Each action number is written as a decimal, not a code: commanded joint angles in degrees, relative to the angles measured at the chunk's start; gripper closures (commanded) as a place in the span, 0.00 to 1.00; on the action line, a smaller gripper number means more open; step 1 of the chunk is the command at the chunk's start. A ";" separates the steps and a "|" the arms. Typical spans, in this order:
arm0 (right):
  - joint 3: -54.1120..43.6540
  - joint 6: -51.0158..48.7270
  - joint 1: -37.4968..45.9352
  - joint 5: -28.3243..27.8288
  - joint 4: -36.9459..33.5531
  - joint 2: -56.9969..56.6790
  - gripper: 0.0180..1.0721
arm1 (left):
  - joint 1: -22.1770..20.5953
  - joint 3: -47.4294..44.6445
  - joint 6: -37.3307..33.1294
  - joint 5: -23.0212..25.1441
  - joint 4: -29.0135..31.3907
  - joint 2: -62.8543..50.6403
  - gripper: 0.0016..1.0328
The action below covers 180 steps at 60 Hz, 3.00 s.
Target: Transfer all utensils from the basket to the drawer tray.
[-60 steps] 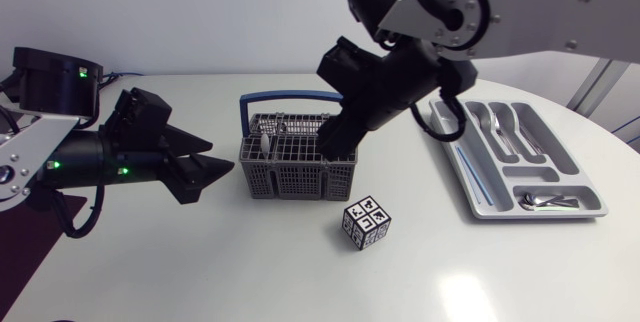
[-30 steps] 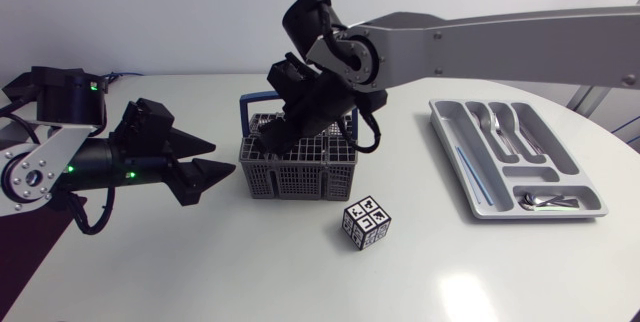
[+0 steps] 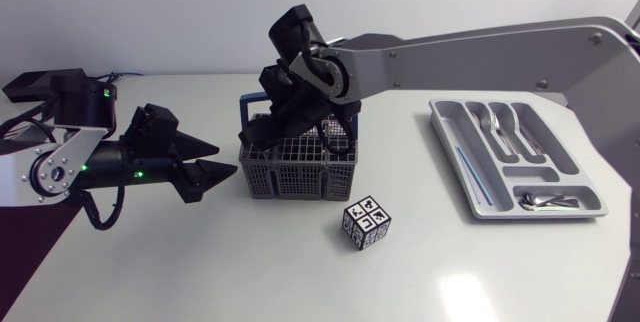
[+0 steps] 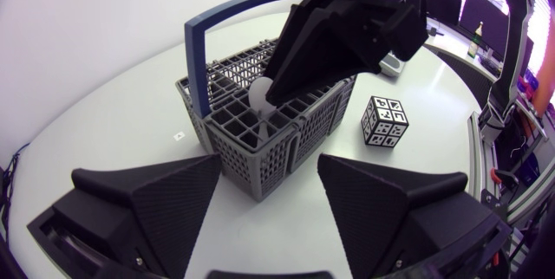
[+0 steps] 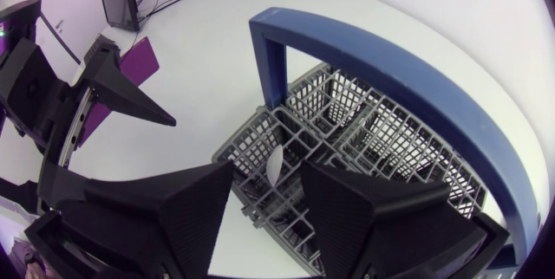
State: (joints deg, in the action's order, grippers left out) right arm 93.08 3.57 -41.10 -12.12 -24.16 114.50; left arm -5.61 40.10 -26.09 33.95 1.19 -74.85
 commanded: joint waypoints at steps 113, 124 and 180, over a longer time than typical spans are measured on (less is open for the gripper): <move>6.50 2.67 3.75 -14.34 -7.57 0.11 0.93 | -0.72 -3.36 -1.25 1.47 -3.48 -1.18 0.25; 9.40 3.90 5.59 -19.70 -9.76 2.40 0.93 | -1.07 -3.36 -1.25 1.47 -3.30 -1.18 0.25; 12.83 -2.52 6.47 -20.31 -18.02 1.87 0.93 | -2.30 -3.01 -1.51 1.29 -1.63 0.14 0.25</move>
State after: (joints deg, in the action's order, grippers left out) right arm 106.19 2.83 -35.07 -32.95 -41.19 117.67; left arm -7.55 38.17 -26.24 34.50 -0.93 -75.37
